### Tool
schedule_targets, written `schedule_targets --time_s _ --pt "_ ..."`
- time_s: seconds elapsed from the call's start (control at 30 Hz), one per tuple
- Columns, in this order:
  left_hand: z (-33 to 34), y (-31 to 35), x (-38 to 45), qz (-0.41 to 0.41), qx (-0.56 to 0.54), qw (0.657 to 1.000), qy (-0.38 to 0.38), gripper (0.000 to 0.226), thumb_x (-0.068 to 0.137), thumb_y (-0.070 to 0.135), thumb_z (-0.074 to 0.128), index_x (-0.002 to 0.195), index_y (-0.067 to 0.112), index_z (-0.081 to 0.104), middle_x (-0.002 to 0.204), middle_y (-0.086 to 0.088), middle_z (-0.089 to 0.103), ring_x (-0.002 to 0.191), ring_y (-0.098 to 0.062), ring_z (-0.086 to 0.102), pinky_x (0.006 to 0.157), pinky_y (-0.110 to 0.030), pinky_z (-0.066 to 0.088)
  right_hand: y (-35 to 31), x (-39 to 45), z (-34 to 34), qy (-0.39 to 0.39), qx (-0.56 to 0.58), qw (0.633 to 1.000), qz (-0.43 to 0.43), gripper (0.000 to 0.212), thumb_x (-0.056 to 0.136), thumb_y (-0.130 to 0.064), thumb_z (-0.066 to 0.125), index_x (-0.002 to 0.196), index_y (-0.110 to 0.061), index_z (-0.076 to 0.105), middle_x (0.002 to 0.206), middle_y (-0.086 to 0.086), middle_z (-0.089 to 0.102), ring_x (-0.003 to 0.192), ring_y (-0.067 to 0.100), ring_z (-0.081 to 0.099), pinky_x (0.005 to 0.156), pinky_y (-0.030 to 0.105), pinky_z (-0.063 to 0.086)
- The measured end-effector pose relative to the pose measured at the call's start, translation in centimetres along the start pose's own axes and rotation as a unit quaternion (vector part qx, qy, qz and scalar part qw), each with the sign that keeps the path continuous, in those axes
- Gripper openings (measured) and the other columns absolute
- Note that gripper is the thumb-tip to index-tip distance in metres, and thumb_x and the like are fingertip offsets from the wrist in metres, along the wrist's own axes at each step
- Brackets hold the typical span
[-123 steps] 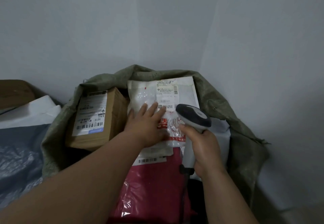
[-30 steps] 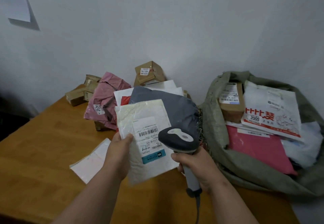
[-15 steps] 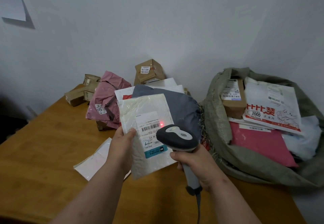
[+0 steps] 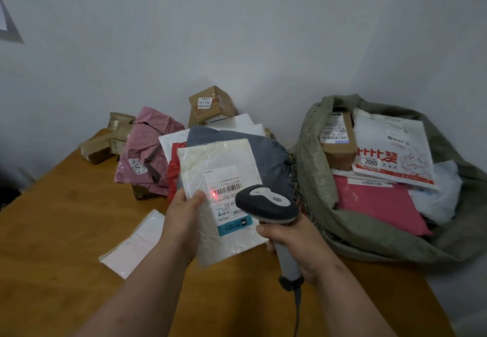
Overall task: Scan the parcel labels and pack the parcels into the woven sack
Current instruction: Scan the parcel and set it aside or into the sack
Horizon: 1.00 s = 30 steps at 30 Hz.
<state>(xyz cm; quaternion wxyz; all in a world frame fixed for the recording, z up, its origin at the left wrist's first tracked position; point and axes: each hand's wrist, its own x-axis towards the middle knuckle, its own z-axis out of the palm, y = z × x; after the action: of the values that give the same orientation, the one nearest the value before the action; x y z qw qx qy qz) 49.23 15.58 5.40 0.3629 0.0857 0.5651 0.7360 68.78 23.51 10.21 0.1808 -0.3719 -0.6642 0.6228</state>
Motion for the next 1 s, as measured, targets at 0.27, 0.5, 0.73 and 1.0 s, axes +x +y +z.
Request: schedule_targets --time_s 0.27,0.5,0.73,1.0 --pt "1.9 -0.2 0.3 -0.008 -0.011 1.000 -0.017 0.011 0.102 0.023 0.055 0.109 0.027 0.062 0.088 0.004 0.077 0.079 -0.022 0.076 0.058 -0.040 0.060 0.9 -0.9 -2.7 0.013 -0.008 1.000 0.027 0.025 0.069 -0.027 0.081 0.093 -0.022 0.076 0.063 0.000 0.067 0.061 0.014 0.063 0.070 0.034 0.049" --pt "2.7 -0.5 0.2 -0.012 0.003 1.000 -0.013 0.010 0.101 0.023 0.057 0.107 0.029 0.062 0.089 0.004 0.077 0.081 -0.023 0.076 0.060 -0.039 0.060 1.5 -1.4 -3.8 0.016 -0.023 0.999 0.029 0.009 0.081 -0.013 0.078 0.088 -0.012 0.072 0.059 0.006 0.060 0.058 0.015 0.058 0.066 0.030 0.046" --pt "3.1 -0.3 -0.1 -0.020 0.005 1.000 -0.008 0.013 0.100 0.024 0.058 0.109 0.031 0.063 0.099 0.002 0.075 0.092 -0.027 0.072 0.061 -0.041 0.061 1.3 -1.8 -4.0 0.014 -0.024 0.999 0.031 0.024 0.065 -0.031 0.077 0.084 -0.016 0.073 0.059 0.005 0.061 0.058 0.015 0.059 0.069 0.033 0.046" --pt "3.4 -0.3 -0.1 -0.026 -0.001 0.999 -0.018 0.012 0.100 0.024 0.057 0.108 0.031 0.063 0.089 0.005 0.077 0.092 -0.028 0.073 0.067 -0.046 0.061 1.2 -2.0 -4.3 0.010 -0.011 1.000 0.024 0.009 0.070 -0.022 0.079 0.076 -0.020 0.073 0.059 -0.001 0.063 0.056 0.014 0.058 0.059 0.025 0.047"
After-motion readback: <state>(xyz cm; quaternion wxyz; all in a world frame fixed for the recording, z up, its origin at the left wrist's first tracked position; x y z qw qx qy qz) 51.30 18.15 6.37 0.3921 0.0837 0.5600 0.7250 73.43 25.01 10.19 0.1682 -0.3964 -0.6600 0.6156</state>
